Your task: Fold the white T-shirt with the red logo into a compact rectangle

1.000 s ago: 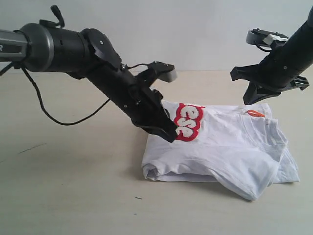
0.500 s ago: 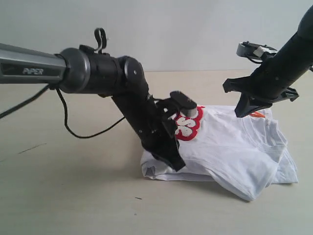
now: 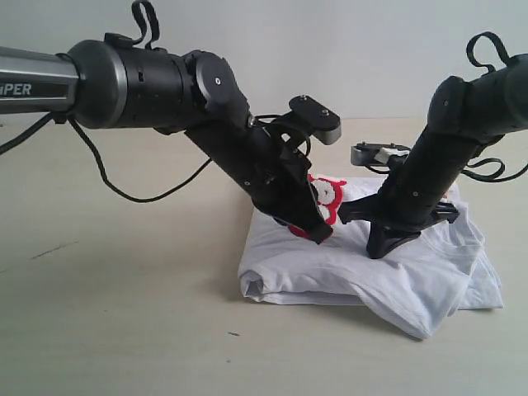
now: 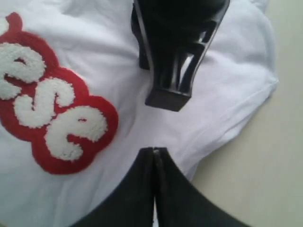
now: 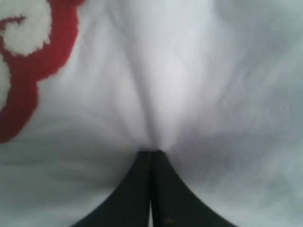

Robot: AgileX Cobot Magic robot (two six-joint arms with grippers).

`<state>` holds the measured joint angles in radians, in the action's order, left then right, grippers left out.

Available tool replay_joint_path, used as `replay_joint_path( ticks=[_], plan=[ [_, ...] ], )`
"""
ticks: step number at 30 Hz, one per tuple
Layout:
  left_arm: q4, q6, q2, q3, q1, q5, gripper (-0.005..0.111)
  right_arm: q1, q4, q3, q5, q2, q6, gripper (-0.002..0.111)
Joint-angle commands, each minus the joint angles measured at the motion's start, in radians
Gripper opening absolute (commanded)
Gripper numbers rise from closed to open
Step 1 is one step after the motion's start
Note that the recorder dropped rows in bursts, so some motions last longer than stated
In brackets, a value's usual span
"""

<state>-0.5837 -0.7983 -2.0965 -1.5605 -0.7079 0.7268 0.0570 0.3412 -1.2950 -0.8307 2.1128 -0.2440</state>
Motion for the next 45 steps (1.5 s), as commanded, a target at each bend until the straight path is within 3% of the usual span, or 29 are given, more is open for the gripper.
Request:
replay_joint_path(
  ticks=[1, 9, 12, 17, 23, 30, 37, 40, 45],
  plan=[
    [-0.032, 0.017, -0.075, 0.001, -0.017, 0.062, 0.0, 0.001, -0.054, 0.02, 0.044, -0.045, 0.011, 0.0],
    [0.025, 0.036, -0.159, 0.001, -0.04, 0.088, 0.0, 0.001, 0.051, 0.027, -0.019, -0.288, -0.008, 0.0],
    [0.056, 0.011, -0.087, 0.001, -0.032, 0.071, 0.0, 0.06, 0.0, 0.149, -0.009, -0.327, 0.001, 0.0],
    [0.034, 0.01, 0.005, 0.001, 0.02, 0.03, 0.0, 0.101, -0.109, 0.305, 0.133, -0.265, 0.118, 0.0],
    [0.018, 0.013, -0.013, 0.005, 0.046, -0.009, 0.0, 0.101, -0.116, 0.321, 0.223, -0.16, 0.118, 0.0],
    [0.006, 0.013, -0.005, 0.005, 0.097, -0.01, 0.0, 0.099, -0.118, 0.318, 0.24, -0.189, 0.116, 0.0],
    [-0.112, -0.034, 0.027, 0.05, 0.162, 0.019, 0.0, 0.097, -0.117, 0.318, 0.286, -0.357, 0.116, 0.0],
    [-0.223, -0.185, 0.025, 0.073, 0.147, 0.044, 0.0, 0.097, -0.115, 0.318, 0.314, -0.449, 0.116, 0.0],
    [-0.291, -0.18, -0.015, 0.082, 0.115, -0.053, 0.0, 0.097, -0.115, 0.277, 0.257, -0.547, 0.118, 0.0]
  ],
)
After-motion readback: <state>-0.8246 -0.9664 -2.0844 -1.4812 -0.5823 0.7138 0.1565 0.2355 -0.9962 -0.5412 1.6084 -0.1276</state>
